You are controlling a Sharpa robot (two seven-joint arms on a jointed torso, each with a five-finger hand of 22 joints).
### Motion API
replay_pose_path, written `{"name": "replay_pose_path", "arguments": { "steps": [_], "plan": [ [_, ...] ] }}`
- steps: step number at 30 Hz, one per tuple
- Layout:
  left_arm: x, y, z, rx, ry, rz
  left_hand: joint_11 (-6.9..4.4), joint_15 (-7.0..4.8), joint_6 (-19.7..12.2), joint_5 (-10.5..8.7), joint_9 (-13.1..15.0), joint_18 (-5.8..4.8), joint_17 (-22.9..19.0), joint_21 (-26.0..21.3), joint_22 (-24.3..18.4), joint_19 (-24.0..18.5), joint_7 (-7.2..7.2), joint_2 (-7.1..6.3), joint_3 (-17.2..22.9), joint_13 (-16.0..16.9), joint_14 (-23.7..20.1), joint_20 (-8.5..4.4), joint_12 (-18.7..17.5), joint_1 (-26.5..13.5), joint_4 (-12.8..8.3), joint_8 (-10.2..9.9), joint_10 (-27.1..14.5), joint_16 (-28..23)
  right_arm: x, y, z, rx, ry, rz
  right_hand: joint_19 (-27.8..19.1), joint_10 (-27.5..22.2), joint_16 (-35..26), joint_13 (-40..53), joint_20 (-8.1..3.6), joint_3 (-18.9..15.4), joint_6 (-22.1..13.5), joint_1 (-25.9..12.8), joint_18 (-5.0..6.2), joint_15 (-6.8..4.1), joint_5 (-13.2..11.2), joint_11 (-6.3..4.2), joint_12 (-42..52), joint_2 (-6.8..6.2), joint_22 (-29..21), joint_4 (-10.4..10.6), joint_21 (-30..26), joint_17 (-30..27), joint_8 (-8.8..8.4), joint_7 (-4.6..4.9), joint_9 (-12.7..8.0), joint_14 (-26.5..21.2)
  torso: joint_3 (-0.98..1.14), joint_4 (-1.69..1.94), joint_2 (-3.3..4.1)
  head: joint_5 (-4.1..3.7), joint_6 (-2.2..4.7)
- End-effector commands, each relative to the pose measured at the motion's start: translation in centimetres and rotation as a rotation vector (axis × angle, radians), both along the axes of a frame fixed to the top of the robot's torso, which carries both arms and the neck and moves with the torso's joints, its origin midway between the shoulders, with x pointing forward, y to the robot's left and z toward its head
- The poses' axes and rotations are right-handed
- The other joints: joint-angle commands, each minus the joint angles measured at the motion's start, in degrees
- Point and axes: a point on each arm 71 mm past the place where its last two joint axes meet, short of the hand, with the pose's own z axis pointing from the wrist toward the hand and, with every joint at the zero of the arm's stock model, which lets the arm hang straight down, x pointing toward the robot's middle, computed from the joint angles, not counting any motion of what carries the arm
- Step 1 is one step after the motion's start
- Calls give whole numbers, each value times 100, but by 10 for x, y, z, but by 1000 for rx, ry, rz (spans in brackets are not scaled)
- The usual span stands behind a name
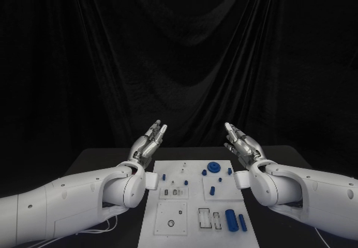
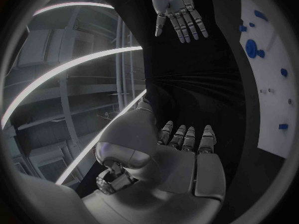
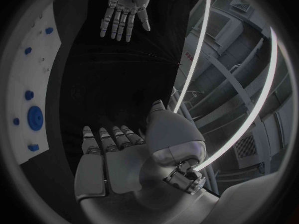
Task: Assemble the parts on the task board
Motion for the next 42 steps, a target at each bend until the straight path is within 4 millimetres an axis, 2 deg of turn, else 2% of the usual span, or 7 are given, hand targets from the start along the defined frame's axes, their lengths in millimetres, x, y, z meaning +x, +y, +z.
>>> {"name": "replay_pose_path", "arguments": {
  "steps": [1,9,10,26,34,38,42],
  "plan": [
    [1,-6,12,-172,-61,-116,9,31,88,39,14,83,-9,-22,4,-1,0,31,-89,11,-2,76,64,270,54,31,-8,-20,2,5,5,148,25,109,12,-5,-24,-7,117,-88,12,340,77,121,65,168,-27,14,15,50,25,-9,67,30,13,-1,1,1,1,0,-1],
    [3,-7,16,-215,-79,-155,11,11,160,-8,23,92,-9,-25,0,-5,53,20,-81,14,-2,34,83,320,56,40,-1,-20,5,4,8,174,29,140,21,-5,-24,-7,128,-75,25,394,60,213,66,317,-27,-9,21,54,33,-9,130,25,27,-1,1,1,1,0,-1],
    [1,9,6,-203,-136,-183,15,6,172,-14,24,94,-9,-25,0,-5,64,16,-80,15,-2,22,90,328,56,41,0,-20,6,-4,9,170,-6,228,23,-5,-24,-7,129,-74,25,399,59,218,68,325,-27,-9,22,54,35,-9,128,25,26,-1,2,-6,-1,-19,-233],
    [4,15,4,-210,-163,-211,36,-75,294,-22,34,94,-9,-23,3,-3,238,30,-46,23,-2,13,141,448,54,51,14,-20,5,-18,11,157,-33,261,41,-5,-24,-7,130,13,105,675,19,276,269,450,-27,-36,32,52,54,-9,305,226,64,-1,0,-8,8,-11,-485],
    [3,29,6,-159,-224,-239,433,155,684,204,77,100,-9,65,71,110,309,28,-11,96,-2,255,686,707,54,113,152,-20,9,-20,12,124,-59,289,628,118,164,96,135,155,310,1372,-270,574,952,977,295,-157,251,-42,470,91,537,321,120,197,-9,29,32,-25,-758],
    [4,40,7,-119,-253,-237,539,279,1003,501,111,106,32,202,155,302,429,14,16,136,74,398,1084,955,56,186,260,53,13,-23,16,35,-100,318,2818,795,1532,330,124,312,653,2158,-455,748,1152,1163,1284,-369,829,-476,1745,615,847,425,195,2286,8,14,42,15,-995],
    [1,52,8,-75,-284,-223,675,494,1713,1001,175,108,150,626,364,936,331,68,41,204,532,736,1823,1296,60,355,546,411,17,-26,29,-100,-158,343,4299,2213,2326,468,57,268,1499,2378,86,145,717,1113,2562,-473,992,-572,2349,828,1322,509,297,4493,13,5,88,30,-1268]
  ]
}}
